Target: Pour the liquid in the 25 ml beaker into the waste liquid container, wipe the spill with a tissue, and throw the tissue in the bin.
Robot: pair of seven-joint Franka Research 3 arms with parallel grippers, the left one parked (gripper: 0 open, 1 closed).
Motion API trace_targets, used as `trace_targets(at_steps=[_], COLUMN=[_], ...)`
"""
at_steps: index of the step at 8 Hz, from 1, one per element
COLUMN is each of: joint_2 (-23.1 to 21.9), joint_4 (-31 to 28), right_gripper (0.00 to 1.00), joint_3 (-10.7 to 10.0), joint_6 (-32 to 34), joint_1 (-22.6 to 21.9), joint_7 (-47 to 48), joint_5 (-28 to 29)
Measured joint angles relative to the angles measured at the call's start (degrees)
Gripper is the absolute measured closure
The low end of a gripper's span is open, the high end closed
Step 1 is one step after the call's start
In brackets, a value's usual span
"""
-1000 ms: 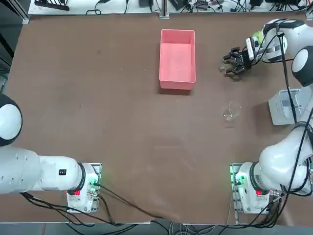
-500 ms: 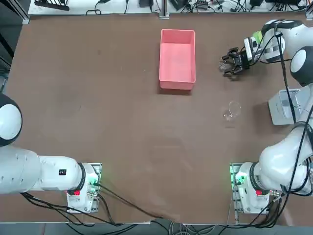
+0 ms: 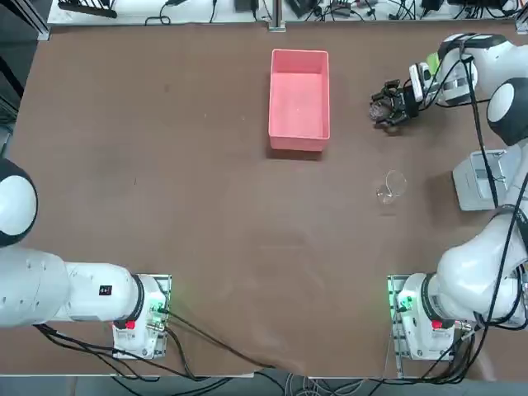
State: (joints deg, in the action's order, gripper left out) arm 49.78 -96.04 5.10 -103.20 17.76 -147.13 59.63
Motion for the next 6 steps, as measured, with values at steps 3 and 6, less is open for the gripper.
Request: trace_targets(at_steps=[3,6], joint_2=[0.1,0.2], joint_4=[0.8,0.8], right_gripper=[0.1,0.23], joint_3=[0.0,0.0], joint_6=[0.0,0.0], joint_1=[-0.1,-0.4], joint_7=[0.0,0.0], joint_5=[0.0,0.0])
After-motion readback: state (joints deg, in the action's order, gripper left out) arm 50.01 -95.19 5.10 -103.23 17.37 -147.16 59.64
